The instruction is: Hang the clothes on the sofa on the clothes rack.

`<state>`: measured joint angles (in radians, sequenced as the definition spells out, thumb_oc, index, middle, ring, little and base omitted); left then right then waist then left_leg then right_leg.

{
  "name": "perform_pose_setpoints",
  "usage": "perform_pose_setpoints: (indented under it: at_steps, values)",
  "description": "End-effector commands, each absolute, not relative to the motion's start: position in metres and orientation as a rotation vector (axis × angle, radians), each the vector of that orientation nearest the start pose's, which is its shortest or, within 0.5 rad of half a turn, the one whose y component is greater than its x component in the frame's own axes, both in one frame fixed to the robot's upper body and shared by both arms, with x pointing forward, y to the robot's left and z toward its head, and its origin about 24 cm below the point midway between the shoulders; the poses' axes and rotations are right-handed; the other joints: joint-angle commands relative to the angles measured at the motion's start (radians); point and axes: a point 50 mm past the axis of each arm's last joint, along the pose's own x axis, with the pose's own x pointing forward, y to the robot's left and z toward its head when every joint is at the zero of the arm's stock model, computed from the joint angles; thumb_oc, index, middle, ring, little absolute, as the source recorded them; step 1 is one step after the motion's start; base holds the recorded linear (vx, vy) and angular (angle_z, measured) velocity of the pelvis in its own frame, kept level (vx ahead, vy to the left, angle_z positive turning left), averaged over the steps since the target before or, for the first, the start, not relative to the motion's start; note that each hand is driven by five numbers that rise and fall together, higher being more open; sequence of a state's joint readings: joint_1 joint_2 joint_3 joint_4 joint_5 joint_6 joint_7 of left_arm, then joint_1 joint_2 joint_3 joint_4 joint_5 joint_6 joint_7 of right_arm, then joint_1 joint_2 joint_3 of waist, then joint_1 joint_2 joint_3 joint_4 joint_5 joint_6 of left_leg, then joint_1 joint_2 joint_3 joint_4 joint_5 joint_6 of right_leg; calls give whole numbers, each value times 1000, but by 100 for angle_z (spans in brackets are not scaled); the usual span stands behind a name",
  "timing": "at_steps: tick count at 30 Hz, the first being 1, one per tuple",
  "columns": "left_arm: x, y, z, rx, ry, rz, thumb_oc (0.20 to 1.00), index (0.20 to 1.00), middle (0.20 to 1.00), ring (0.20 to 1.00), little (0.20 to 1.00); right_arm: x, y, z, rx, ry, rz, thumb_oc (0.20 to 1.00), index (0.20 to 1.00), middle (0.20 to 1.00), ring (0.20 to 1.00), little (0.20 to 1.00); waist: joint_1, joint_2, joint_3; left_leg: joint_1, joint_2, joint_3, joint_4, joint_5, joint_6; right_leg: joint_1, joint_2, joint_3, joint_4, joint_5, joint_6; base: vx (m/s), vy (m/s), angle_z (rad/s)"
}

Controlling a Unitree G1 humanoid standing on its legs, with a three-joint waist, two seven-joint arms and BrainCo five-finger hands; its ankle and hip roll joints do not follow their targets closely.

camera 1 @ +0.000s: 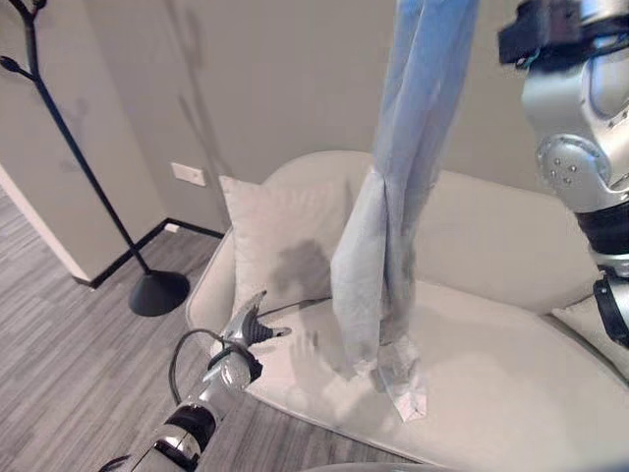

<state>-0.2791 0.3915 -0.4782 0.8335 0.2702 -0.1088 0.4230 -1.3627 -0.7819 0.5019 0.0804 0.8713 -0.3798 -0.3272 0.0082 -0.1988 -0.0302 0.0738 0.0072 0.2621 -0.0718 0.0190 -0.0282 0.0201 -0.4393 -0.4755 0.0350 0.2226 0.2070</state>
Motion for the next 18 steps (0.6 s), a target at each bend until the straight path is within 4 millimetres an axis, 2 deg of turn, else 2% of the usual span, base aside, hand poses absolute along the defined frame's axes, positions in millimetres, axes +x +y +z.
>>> perform_pose_setpoints:
  at_steps: [1,3,4,5,7,10,12,13,14,15,16,18]
  values:
    - [269,205,-49,1071,211,23,1000,1000,1000,1000,1000,261,-121,452,223,-1310,362,200,200,200,200,200,21,18,-61,-17,0,-23,0,-70,-1,46,-15,32,32,133,55,-3,1,-7]
    - [276,205,-44,1105,181,57,1000,1000,1000,1000,1000,257,-119,457,219,-1337,362,200,200,200,200,200,16,18,-63,-16,0,-19,0,-70,-2,46,-13,33,29,131,55,-13,-10,-11]
    - [285,195,-39,1100,144,58,1000,1000,1000,1000,1000,249,-116,463,220,-1376,368,200,200,200,200,200,3,14,-70,-14,2,-15,-1,-69,-3,44,-10,37,24,134,55,-15,-16,-7]
    - [285,195,-39,1099,143,58,1000,1000,1000,1000,1000,249,-116,464,219,-1377,368,200,200,200,200,200,4,14,-69,-15,2,-14,-1,-69,-3,44,-10,37,24,134,55,-17,-22,-4]
    - [291,179,-36,1081,110,14,1000,1000,1000,1000,1000,246,-113,465,210,-1391,380,200,200,200,200,200,-6,11,-74,-16,2,-12,-2,-69,-4,42,-9,39,22,138,55,-5,-6,-2]
    - [292,148,-42,1076,97,-98,1000,1000,1000,1000,1000,243,-108,468,206,-1404,392,200,200,200,200,200,-23,7,-79,-17,-1,-13,-4,-70,-3,40,-9,45,20,142,55,0,0,0]
    - [288,112,-50,1022,113,-231,1000,1000,1000,1000,1000,241,-105,467,215,-1409,402,200,200,200,200,200,-40,3,-84,-16,-5,-13,-5,-72,0,40,-11,48,17,143,55,0,0,0]
    - [280,89,-56,921,159,-311,200,200,200,200,200,240,-105,468,227,-1414,398,200,200,200,200,200,-46,2,-83,-15,-8,-13,-6,-74,2,39,-12,51,18,142,55,-8,-2,-4]
    - [275,77,-59,823,201,-339,200,200,200,200,200,238,-104,469,228,-1418,402,200,200,200,200,200,-50,0,-81,-16,-10,-14,-7,-74,4,37,-12,53,19,145,55,-4,-1,-9]
    - [275,77,-59,821,202,-339,200,200,200,200,200,238,-103,469,227,-1418,402,200,200,200,200,200,-50,0,-81,-16,-10,-14,-7,-74,4,36,-12,54,19,145,55,-14,-6,-7]
    - [271,64,-60,646,278,-338,200,200,200,200,200,238,-101,468,231,-1413,400,200,200,200,200,200,-53,-3,-76,-17,-12,-14,-7,-74,6,32,-13,58,18,147,55,-17,-9,-9]
    - [266,57,-63,496,351,-331,200,200,200,200,200,239,-101,468,232,-1399,390,200,200,200,200,200,-52,-2,-71,-19,-13,-14,-9,-73,6,32,-12,61,12,146,55,-27,-9,-4]
